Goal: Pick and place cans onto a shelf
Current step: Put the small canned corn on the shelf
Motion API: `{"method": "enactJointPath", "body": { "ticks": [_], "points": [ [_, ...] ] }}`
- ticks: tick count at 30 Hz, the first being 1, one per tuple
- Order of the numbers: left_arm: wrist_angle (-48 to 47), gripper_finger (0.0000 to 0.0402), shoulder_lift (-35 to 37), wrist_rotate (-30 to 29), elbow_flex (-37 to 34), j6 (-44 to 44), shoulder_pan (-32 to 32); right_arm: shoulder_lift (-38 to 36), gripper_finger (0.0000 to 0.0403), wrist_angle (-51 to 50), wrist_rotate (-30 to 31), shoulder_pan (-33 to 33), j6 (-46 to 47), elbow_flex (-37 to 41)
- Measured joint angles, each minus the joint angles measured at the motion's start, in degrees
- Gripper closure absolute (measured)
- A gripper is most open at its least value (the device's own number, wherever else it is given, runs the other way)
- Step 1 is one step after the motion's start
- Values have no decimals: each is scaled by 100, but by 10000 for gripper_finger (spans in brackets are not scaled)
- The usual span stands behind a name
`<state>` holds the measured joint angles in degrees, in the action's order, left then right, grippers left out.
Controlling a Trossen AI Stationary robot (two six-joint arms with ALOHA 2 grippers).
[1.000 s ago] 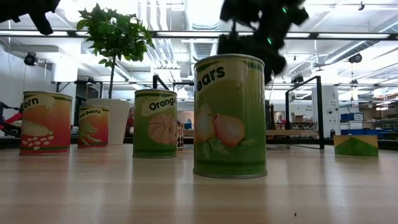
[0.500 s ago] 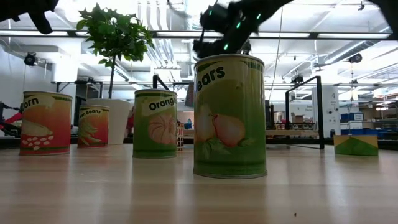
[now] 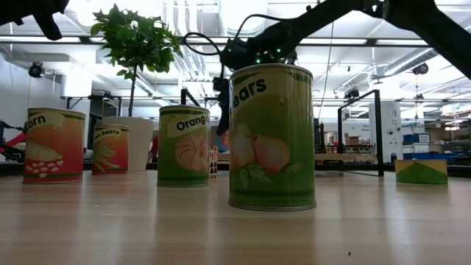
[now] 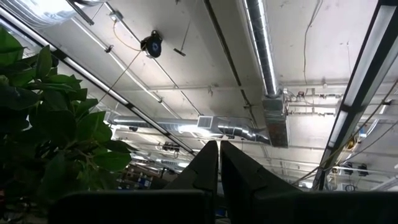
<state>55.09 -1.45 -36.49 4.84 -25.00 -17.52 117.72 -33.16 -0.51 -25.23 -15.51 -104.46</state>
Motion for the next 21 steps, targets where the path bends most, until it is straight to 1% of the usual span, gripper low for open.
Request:
{"method": "enactJointPath", "body": {
  "ticks": [8,14,17,21],
  "points": [
    [0,401,0,2,2,-1,-2,16,75,-1,2,-4,-2,-40],
    [33,401,0,2,2,0,0,-43,71,10,9,-4,2,-31],
    [31,401,0,2,2,-1,-2,-236,75,-209,29,-4,-6,-115],
    [28,401,0,2,2,-1,0,-699,76,-661,48,9,-99,-141]
  ]
}}
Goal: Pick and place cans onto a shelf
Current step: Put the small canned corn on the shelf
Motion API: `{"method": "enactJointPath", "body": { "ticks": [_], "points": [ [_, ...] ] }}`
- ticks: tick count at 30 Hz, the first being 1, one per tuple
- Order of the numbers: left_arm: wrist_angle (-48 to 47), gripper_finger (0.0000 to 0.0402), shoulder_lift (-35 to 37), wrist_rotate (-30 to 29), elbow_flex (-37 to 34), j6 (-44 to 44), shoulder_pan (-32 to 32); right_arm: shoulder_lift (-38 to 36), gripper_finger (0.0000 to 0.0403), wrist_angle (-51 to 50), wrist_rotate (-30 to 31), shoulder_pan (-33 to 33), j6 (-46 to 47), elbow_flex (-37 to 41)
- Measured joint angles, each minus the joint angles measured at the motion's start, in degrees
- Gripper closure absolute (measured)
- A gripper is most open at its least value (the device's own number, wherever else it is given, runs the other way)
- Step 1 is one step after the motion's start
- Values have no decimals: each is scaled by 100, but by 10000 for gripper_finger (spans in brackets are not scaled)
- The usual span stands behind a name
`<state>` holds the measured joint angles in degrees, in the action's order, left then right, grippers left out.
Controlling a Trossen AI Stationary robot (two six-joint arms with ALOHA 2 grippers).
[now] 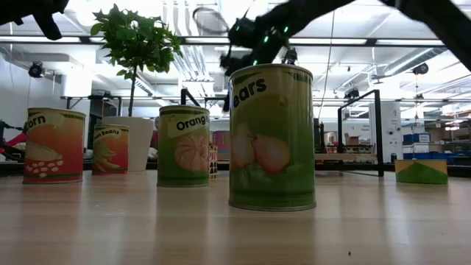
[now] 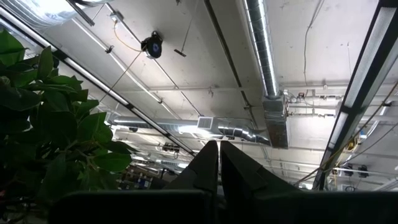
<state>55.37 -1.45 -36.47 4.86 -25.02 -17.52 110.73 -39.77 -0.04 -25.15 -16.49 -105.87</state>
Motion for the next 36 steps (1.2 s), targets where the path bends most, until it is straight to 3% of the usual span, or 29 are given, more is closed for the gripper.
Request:
{"method": "enactJointPath", "body": {
  "ticks": [3,6,14,19,25,36],
  "points": [
    [-2,401,0,2,0,0,0,-282,80,-354,7,-3,-12,171],
    [-4,401,0,2,0,2,0,-368,108,-501,7,-72,-71,426],
    [-3,401,0,3,2,0,0,-254,285,685,164,-392,-224,1379],
    [-3,401,0,4,2,2,-2,-168,382,1256,106,-463,-398,1551],
    [11,401,-2,4,2,0,0,8,391,1514,-638,-437,-257,1557],
    [22,401,0,4,2,0,0,77,394,1898,-645,-422,24,1557]
  ]
}}
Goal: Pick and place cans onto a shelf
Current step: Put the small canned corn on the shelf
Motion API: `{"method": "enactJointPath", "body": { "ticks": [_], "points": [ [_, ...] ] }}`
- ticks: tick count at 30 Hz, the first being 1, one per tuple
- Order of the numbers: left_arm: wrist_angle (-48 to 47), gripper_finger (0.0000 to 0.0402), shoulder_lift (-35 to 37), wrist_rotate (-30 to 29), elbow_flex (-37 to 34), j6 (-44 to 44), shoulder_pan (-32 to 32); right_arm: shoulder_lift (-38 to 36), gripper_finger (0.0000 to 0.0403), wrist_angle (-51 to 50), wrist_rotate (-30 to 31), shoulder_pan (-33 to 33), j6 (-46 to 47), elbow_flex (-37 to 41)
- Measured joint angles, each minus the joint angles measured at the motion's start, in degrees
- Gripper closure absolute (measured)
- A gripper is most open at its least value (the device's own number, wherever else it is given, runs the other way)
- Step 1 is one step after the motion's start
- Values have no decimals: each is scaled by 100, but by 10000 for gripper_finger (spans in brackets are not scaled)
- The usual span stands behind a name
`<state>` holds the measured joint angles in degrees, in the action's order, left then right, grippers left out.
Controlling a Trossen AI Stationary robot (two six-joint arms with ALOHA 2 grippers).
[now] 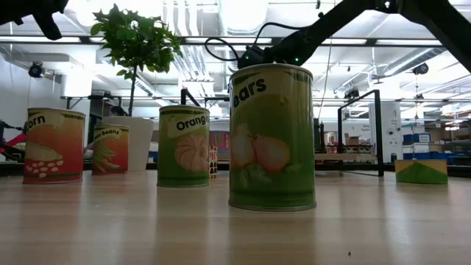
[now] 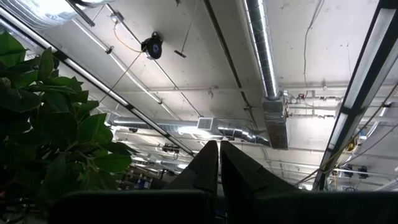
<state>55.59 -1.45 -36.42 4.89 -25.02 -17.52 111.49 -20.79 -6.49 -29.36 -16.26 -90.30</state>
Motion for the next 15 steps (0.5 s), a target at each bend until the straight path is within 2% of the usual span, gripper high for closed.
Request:
{"method": "enactJointPath", "body": {
  "ticks": [15],
  "points": [
    [20,401,0,-2,0,0,0,1,394,306,0,68,23,0]
  ]
}}
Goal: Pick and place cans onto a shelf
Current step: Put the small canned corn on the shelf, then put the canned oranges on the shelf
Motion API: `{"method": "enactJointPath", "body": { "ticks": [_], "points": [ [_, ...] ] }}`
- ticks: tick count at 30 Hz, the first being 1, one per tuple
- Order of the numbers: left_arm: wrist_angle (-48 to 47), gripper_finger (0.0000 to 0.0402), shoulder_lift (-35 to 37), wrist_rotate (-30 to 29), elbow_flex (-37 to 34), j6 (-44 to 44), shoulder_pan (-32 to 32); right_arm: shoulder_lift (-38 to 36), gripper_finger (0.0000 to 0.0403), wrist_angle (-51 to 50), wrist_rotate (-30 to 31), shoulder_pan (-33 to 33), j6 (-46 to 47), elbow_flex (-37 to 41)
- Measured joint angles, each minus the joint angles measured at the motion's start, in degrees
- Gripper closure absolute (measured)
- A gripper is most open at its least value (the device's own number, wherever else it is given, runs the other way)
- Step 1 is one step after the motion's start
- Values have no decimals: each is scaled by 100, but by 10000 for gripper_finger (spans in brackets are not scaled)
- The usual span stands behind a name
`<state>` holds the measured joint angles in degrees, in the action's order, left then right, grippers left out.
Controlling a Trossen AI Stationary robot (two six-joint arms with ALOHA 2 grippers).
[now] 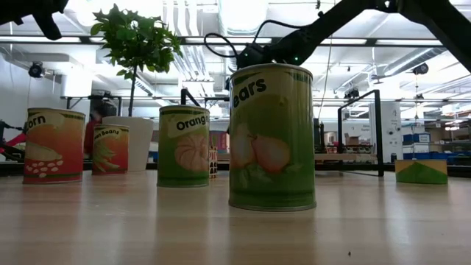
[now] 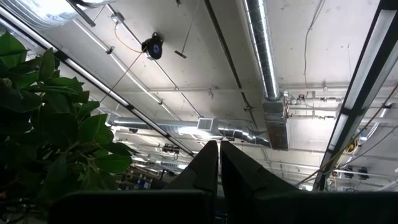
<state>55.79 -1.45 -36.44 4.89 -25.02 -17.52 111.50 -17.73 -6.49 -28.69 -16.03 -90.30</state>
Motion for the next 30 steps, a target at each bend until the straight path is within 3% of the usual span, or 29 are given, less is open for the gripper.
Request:
{"method": "enactJointPath", "body": {
  "ticks": [5,14,20,26,30],
  "points": [
    [26,401,0,0,0,0,-2,-168,394,-68,4,97,0,1],
    [19,401,0,105,0,101,0,-1486,394,-791,21,1011,225,308],
    [-31,401,-2,612,0,429,-1,-2552,394,-708,79,1917,653,1144],
    [-51,401,-2,660,0,503,-1,-3381,394,-390,618,2783,1251,2226],
    [-63,401,-1,660,0,503,-2,-3608,394,8,656,3174,1514,2912]
  ]
}}
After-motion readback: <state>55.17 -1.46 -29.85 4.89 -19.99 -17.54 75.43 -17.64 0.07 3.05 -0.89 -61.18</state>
